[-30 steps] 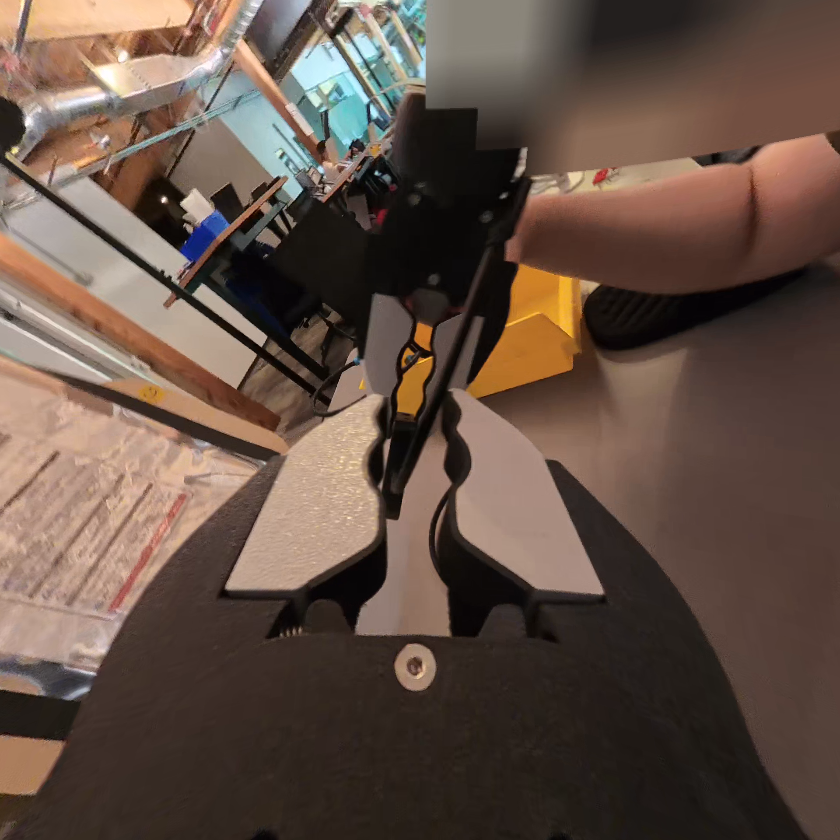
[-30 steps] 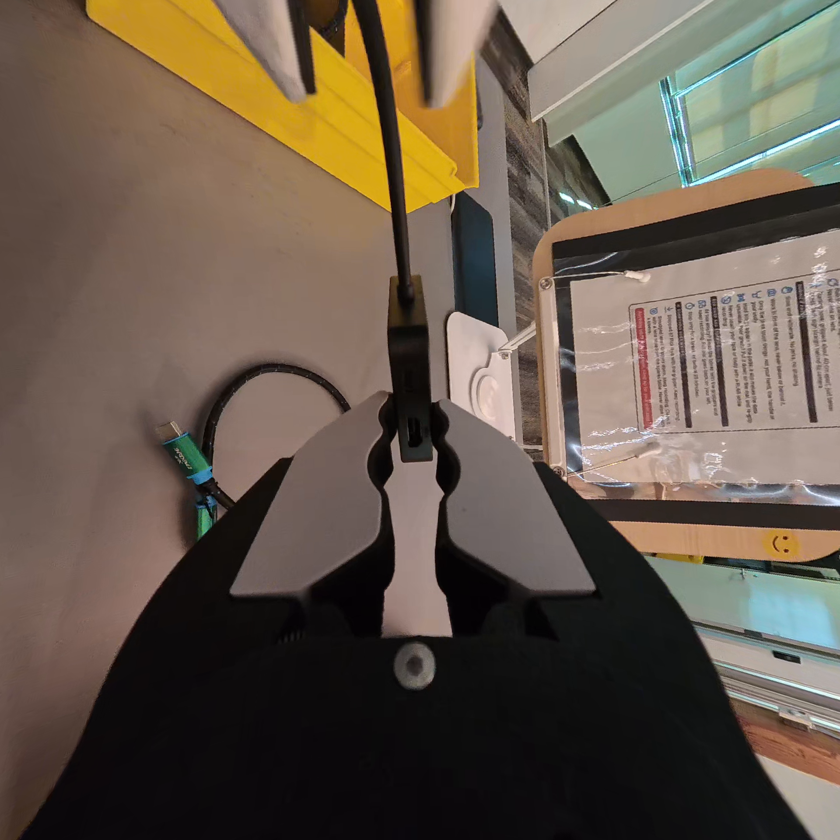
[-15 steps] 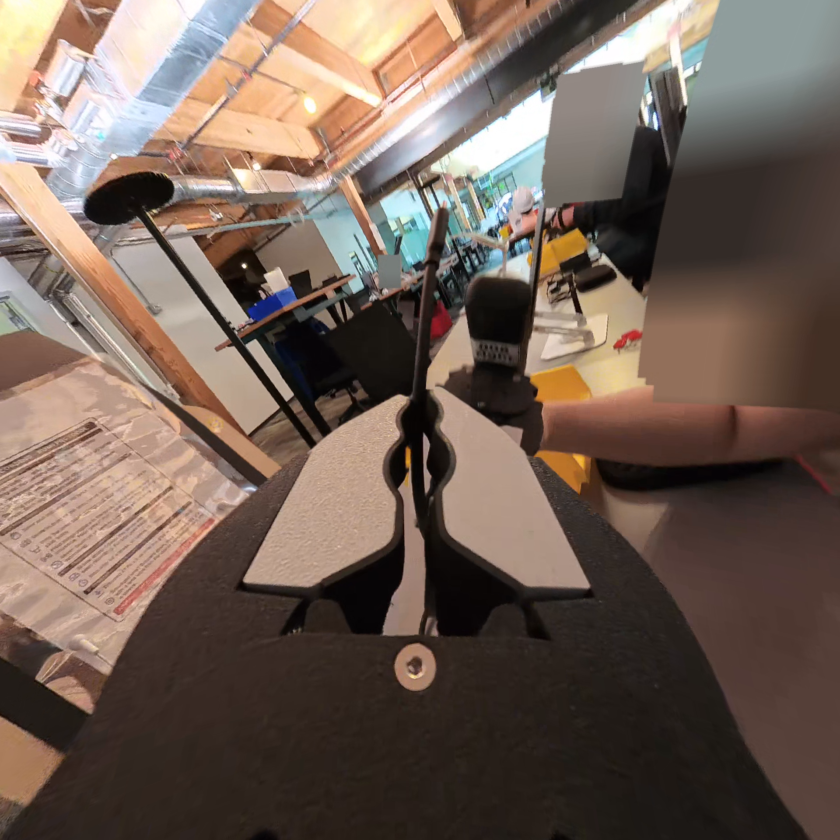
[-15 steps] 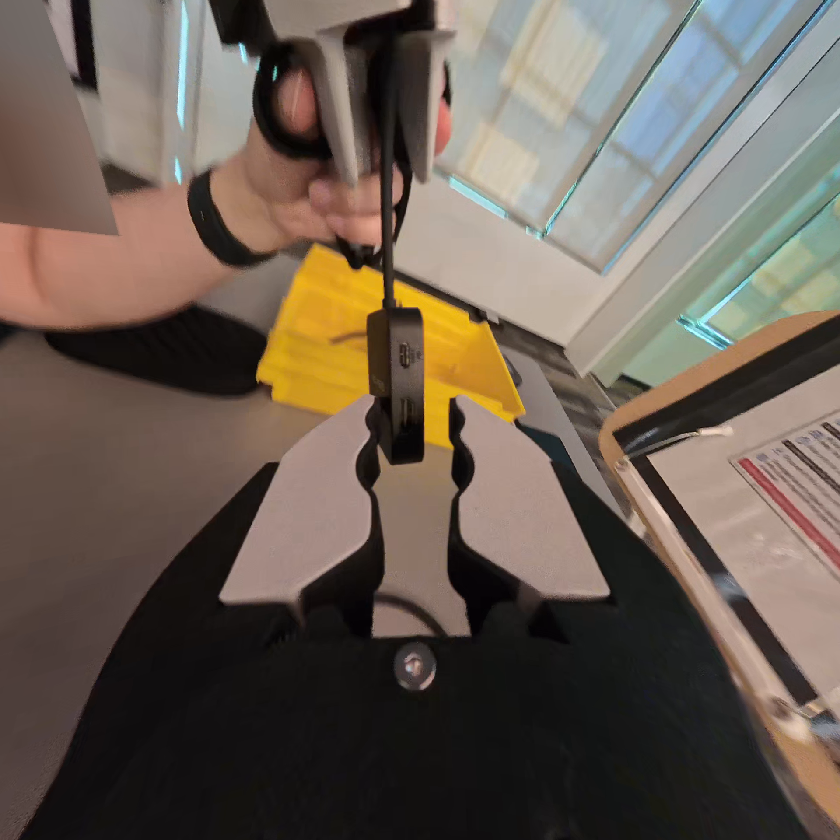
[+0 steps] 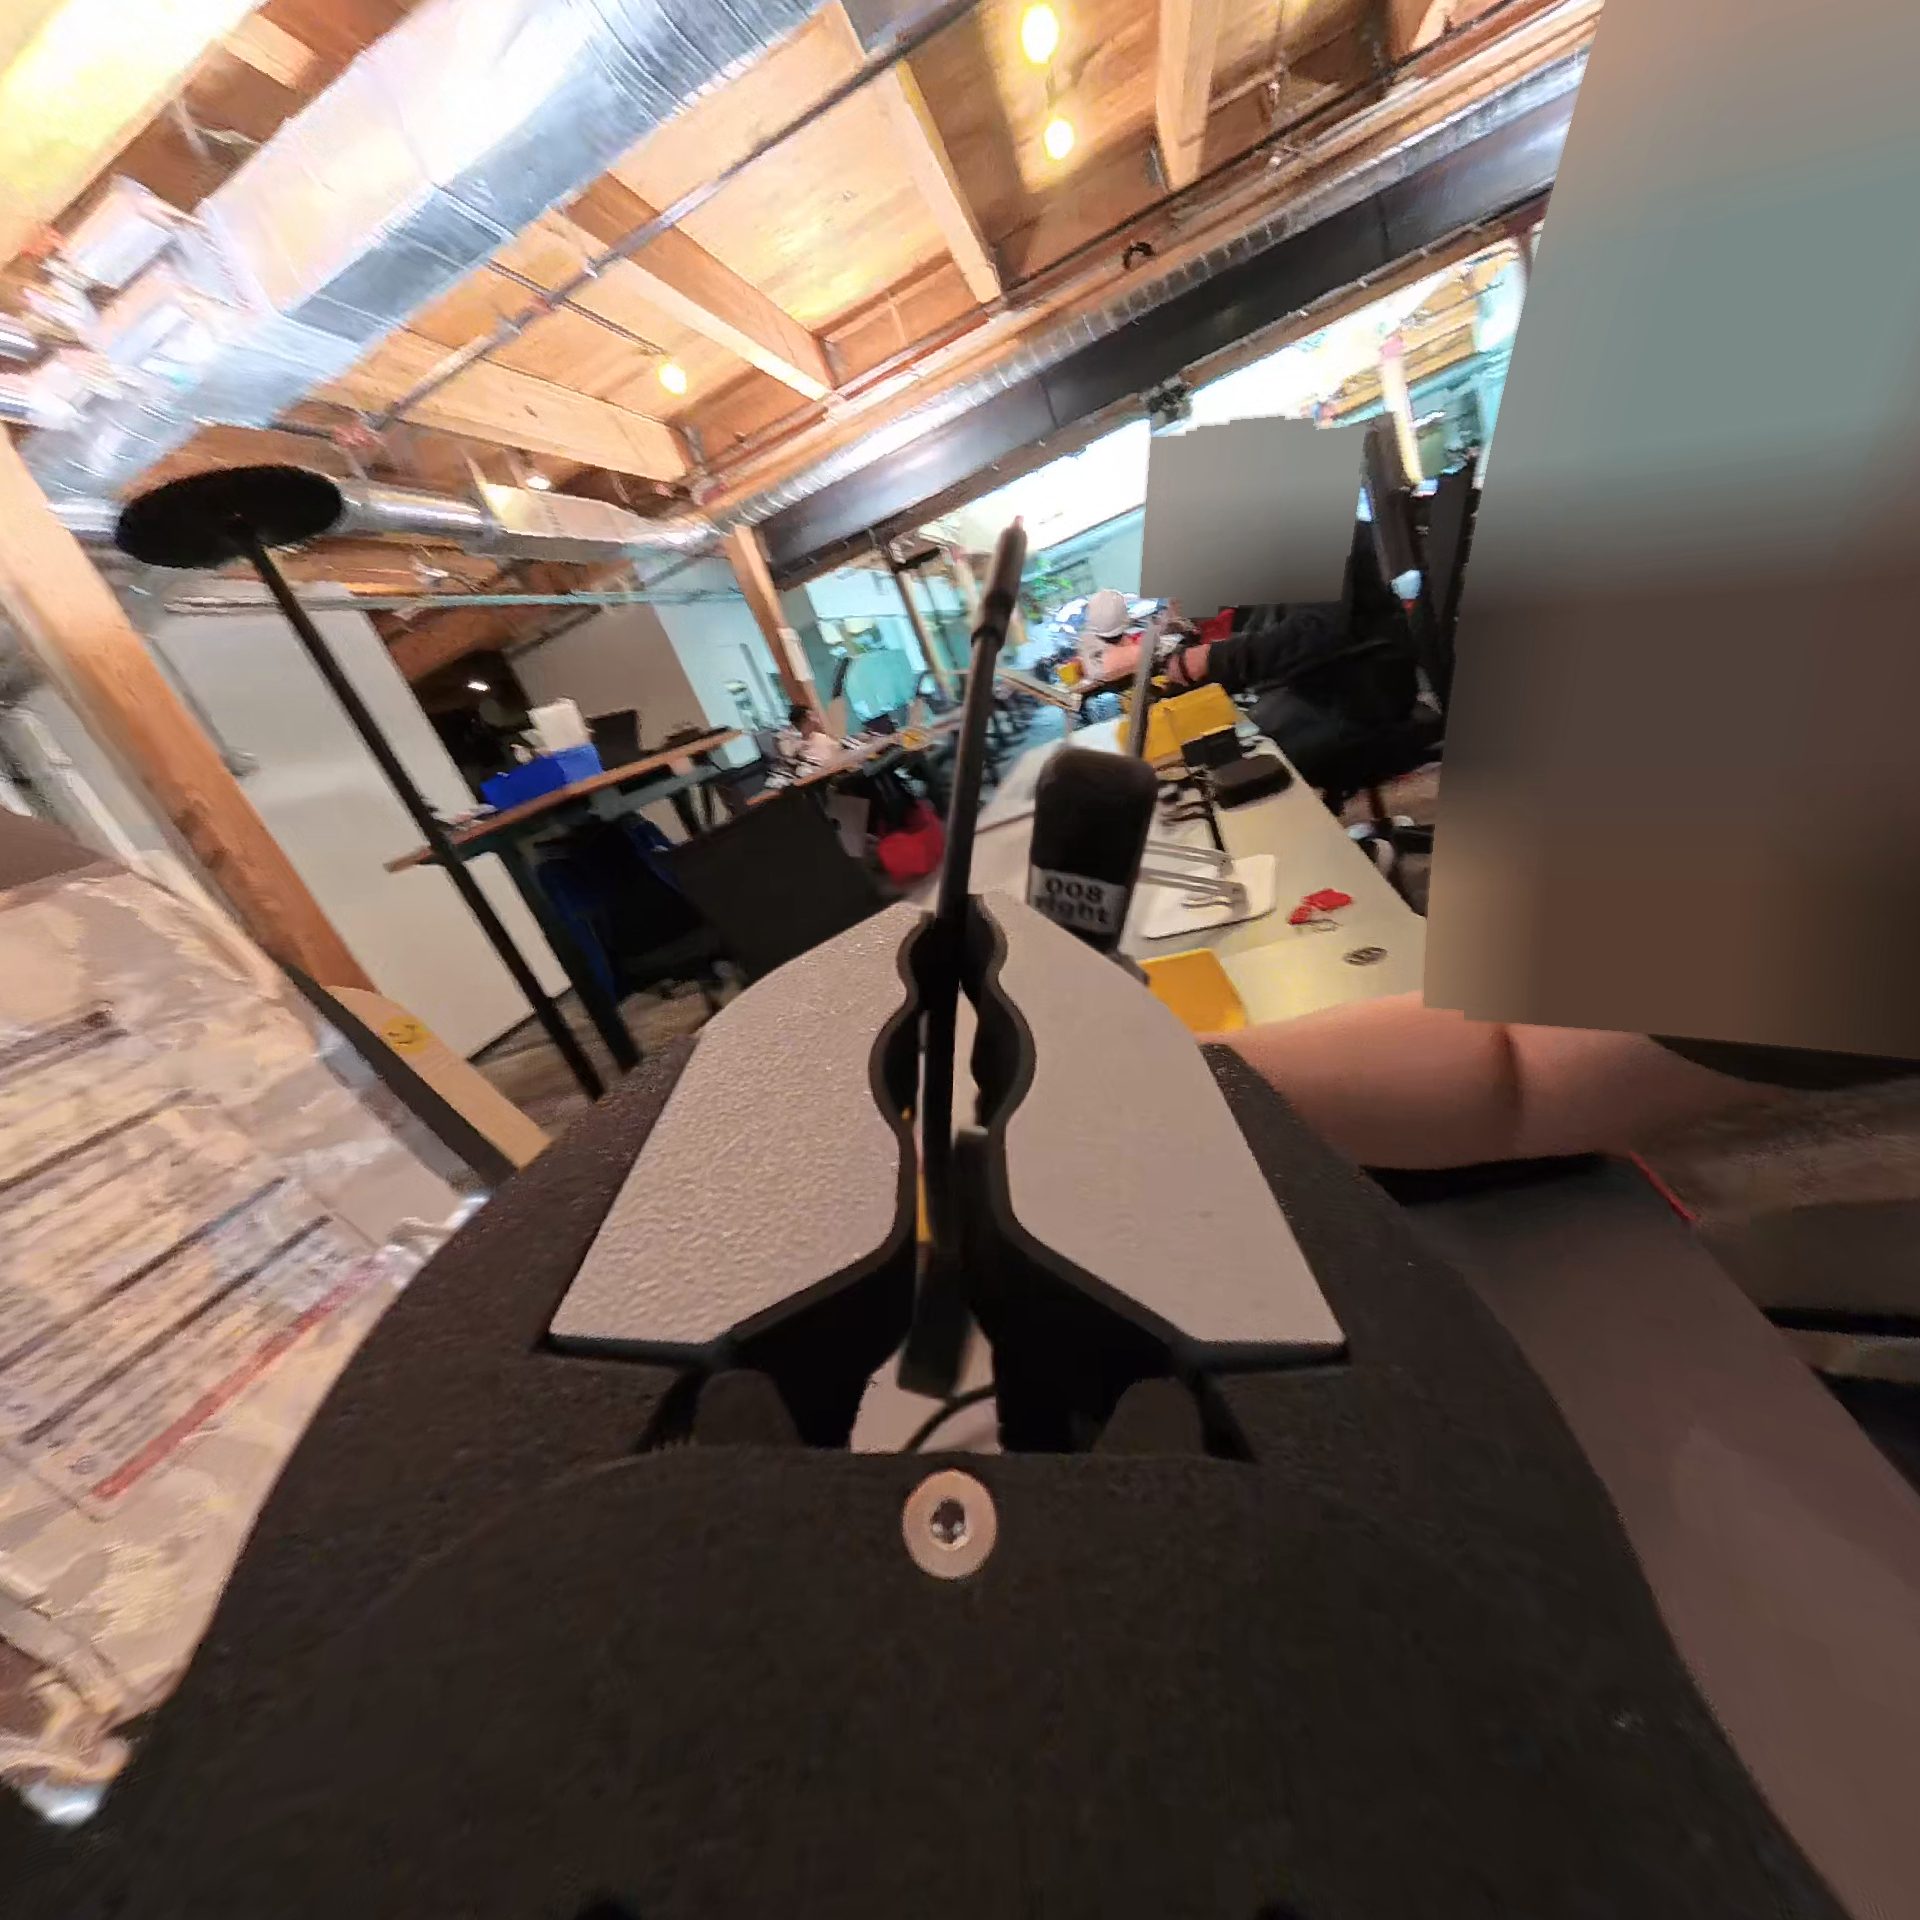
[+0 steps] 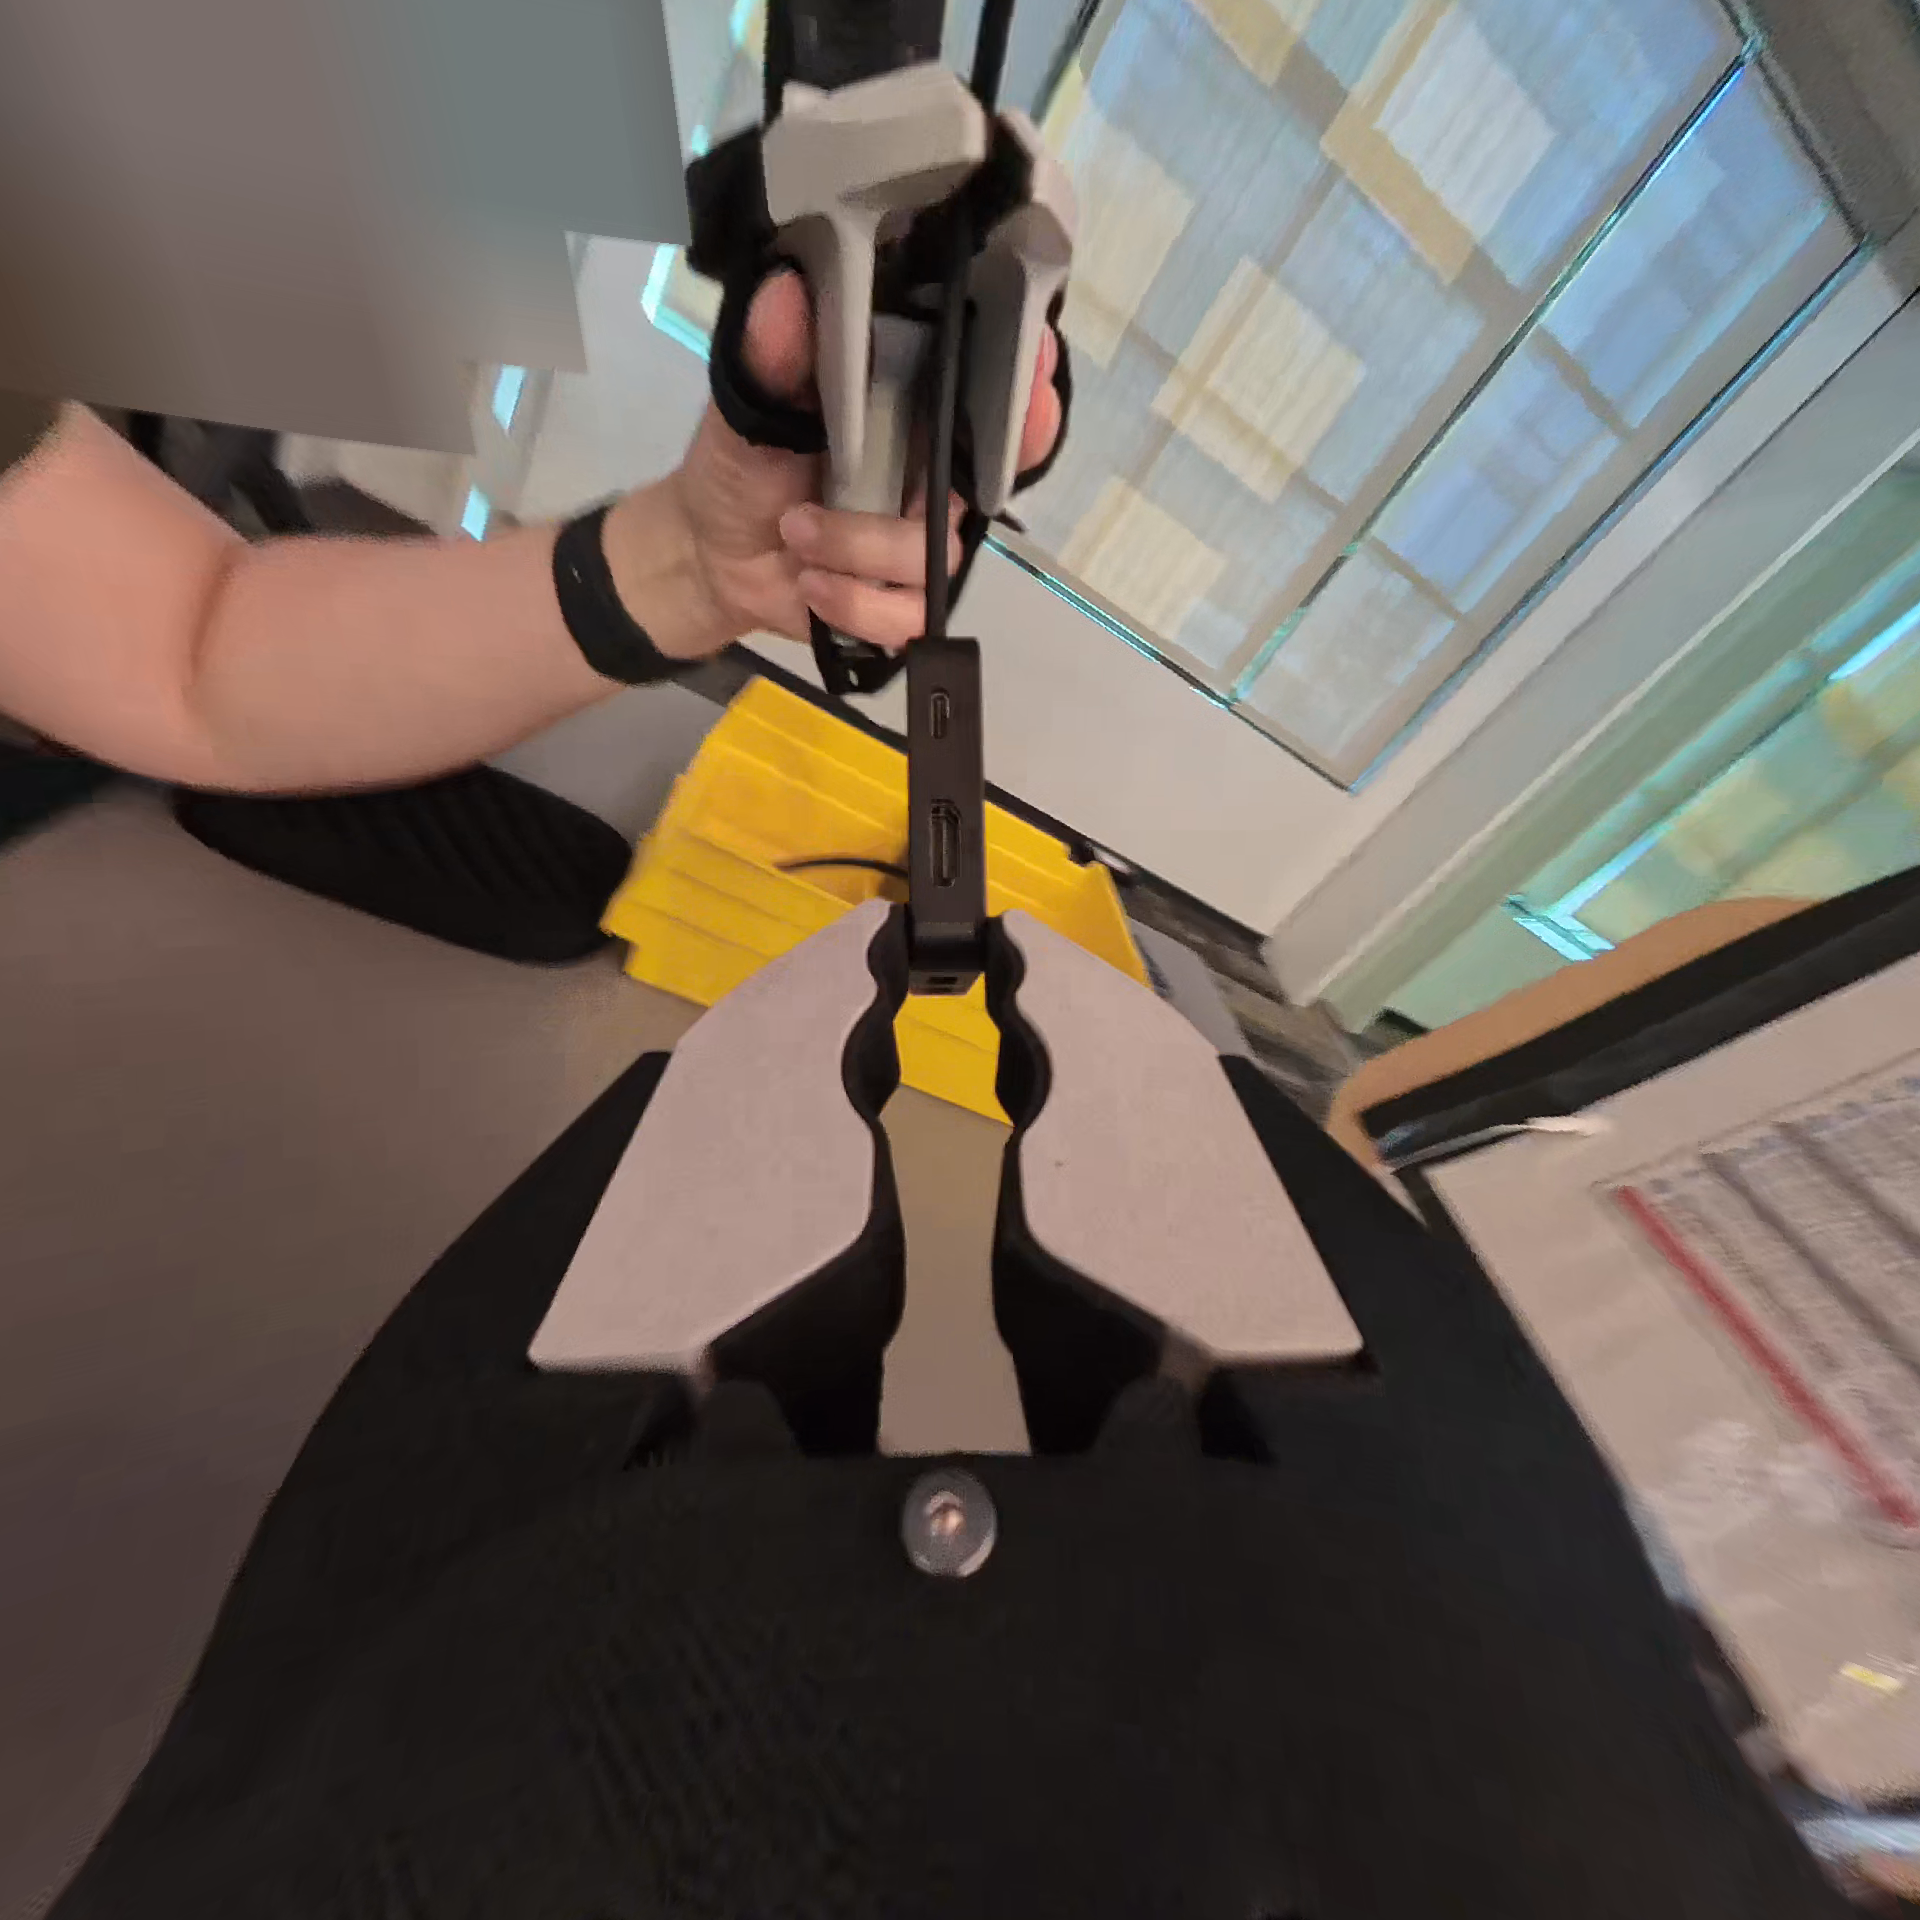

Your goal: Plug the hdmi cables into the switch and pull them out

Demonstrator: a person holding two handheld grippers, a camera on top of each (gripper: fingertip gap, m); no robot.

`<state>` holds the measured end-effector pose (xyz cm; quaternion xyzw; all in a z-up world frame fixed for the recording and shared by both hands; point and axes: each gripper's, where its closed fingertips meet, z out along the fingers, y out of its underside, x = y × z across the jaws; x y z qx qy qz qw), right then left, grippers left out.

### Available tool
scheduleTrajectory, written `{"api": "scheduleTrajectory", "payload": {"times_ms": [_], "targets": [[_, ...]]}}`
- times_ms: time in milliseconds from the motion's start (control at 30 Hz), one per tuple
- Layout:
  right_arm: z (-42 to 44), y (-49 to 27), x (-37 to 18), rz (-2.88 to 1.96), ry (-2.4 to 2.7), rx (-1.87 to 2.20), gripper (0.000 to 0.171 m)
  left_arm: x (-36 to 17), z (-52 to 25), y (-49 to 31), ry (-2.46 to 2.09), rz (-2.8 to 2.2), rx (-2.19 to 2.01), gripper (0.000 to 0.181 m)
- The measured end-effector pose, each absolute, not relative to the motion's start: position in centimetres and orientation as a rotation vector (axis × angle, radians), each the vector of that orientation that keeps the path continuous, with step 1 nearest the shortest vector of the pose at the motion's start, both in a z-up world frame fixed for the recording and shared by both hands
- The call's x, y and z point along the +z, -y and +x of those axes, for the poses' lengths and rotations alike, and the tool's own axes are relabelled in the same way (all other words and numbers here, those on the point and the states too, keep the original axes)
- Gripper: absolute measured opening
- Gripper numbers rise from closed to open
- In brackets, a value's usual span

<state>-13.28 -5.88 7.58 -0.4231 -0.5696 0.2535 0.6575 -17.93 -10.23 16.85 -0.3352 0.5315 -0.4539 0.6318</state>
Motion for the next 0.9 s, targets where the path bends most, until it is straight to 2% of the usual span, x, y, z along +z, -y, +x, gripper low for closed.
{"api": "scheduleTrajectory", "payload": {"times_ms": [100, 233, 367, 433, 567, 900], "targets": [[-11.9, 6.0, 8.3, -0.891, 1.343, 0.314, 0.015, 16.6, -19.3, 10.7, -1.284, -0.762, -1.070, 0.020], [-10.9, 6.3, 8.3, -0.821, 1.453, -0.034, 0.014, 17.2, -22.7, 10.7, -1.274, -0.683, -1.126, 0.018], [-11.0, 6.6, 8.3, -0.790, 1.490, -0.172, 0.015, 18.3, -25.2, 9.9, -1.187, -0.658, -1.139, 0.017], [-11.3, 6.6, 8.0, -0.805, 1.513, -0.193, 0.015, 17.2, -24.0, 8.2, -1.197, -0.758, -0.972, 0.017], [-11.6, 6.4, 7.0, -0.833, 1.567, -0.265, 0.015, 12.6, -18.3, 7.2, -1.393, -0.903, -0.621, 0.030], [-11.5, 6.6, 7.4, -0.864, 1.568, -0.314, 0.015, 6.8, -14.2, 7.4, -1.643, -0.939, -0.313, 0.046]]}}
